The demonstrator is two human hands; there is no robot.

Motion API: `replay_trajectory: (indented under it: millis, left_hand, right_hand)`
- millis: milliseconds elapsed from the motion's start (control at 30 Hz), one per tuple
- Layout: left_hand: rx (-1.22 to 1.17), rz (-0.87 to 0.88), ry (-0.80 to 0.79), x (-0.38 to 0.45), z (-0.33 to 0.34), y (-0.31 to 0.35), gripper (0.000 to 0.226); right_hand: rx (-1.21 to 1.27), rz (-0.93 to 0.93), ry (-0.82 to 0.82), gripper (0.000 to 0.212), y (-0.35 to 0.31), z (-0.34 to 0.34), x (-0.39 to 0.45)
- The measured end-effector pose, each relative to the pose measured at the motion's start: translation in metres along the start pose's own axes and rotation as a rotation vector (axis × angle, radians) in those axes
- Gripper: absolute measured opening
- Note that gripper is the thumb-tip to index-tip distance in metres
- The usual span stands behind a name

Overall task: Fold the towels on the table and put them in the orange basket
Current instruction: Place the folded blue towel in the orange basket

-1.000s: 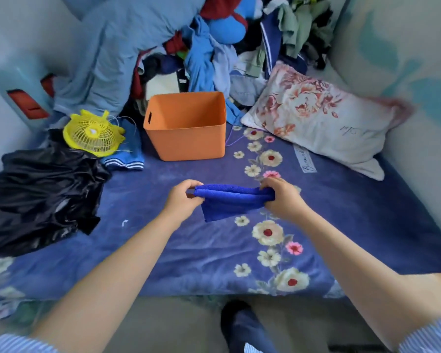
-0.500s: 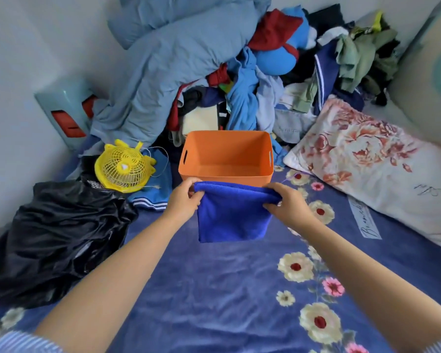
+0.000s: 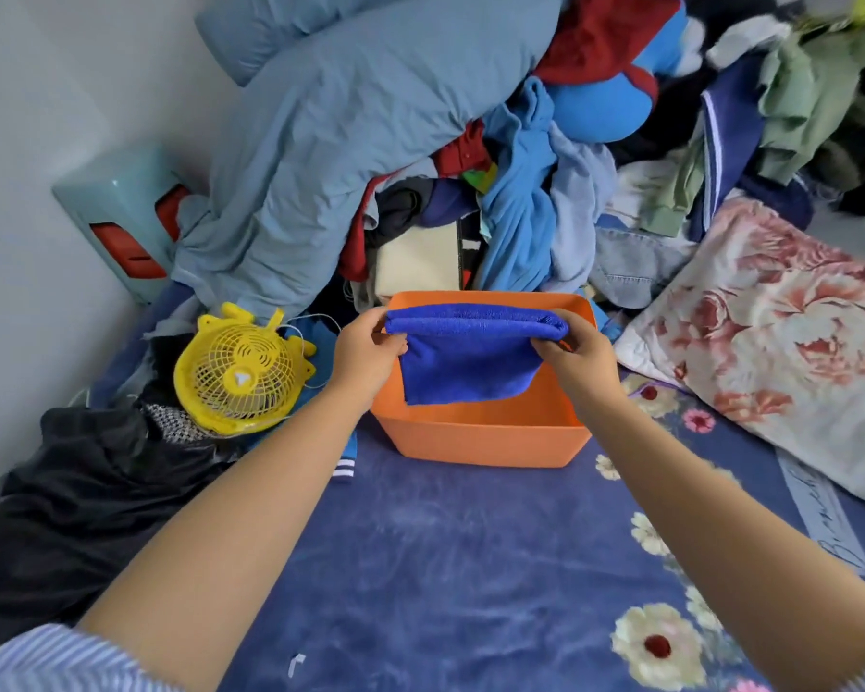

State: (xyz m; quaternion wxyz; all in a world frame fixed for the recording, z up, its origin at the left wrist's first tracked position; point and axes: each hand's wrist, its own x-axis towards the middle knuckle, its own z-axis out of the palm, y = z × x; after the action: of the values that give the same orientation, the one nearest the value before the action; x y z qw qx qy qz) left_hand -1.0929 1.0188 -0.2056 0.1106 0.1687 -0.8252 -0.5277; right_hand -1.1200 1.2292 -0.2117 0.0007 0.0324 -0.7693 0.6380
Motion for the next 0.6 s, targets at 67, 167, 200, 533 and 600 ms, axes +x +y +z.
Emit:
replay_trajectory:
  millis: [67,167,200,533,600]
  left_hand:
    - [-0.007,-0.009,0.016,0.027,0.011,-0.007,0.026]
    - [-0.004,-0.047,0.031,0.067,0.030,-0.029,0.021]
    - [-0.006,-0.070,0.025,0.079,0.037,-0.039,0.022]
    - [0.411,-0.407,-0.047,0.145,0.113,-0.182,0.028]
    - [0.521,-0.455,-0.095,0.151,0.130,-0.210,0.034]
  right_hand:
    - [0.027,0.028,0.018,0.026,0.012,0.012,0.021]
    - [0.020,0.073,0.030,0.026,0.042,0.031,0.055]
    - [0.015,0.097,0.024,0.028,0.052,0.036,0.066]
    - [-0.251,0.569,-0.247,0.029,0.187,0.089,0.162]
    - [-0.308,0.737,-0.329,0.029,0.218,0.100,0.173]
